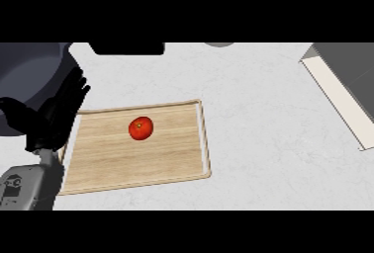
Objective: Pick the cupcake from the placemat and place it in the tiered shelf
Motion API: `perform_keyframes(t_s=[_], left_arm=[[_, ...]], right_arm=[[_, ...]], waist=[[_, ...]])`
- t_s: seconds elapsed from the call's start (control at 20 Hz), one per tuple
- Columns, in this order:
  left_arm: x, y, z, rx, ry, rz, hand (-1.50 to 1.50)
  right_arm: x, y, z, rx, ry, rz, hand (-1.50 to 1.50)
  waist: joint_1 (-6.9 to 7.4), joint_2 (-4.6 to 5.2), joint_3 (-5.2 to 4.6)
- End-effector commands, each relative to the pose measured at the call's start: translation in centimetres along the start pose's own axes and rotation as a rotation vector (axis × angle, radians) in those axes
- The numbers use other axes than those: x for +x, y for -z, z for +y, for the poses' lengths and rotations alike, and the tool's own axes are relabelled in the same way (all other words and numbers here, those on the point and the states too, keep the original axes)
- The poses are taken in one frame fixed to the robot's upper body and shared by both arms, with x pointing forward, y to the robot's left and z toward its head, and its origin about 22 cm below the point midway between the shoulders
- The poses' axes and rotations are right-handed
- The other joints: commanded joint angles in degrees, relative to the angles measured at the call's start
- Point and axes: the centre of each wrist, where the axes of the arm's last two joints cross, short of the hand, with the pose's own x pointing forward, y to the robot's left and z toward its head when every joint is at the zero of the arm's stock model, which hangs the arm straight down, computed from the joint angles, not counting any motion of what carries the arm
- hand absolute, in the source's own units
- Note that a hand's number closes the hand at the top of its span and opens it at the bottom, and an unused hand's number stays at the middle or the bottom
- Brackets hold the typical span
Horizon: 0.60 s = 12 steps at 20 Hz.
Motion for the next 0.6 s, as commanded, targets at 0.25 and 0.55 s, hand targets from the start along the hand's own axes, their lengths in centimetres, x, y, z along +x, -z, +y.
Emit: perform_keyframes(t_s=[0.25,0.55], left_arm=[[0.5,1.7,-1.3,0.007,-0.014,0.021,0.0],[0.4,1.0,1.0,0.009,-0.016,0.001,0.0]], right_arm=[[-4.3,2.3,-1.4,0.004,0.025,-0.008,1.5],[-7.6,4.3,-1.5,-0.028,-0.003,0.007,1.5]], waist=[[-0.17,0.0,-0.02],[0.25,0.08,-0.01]])
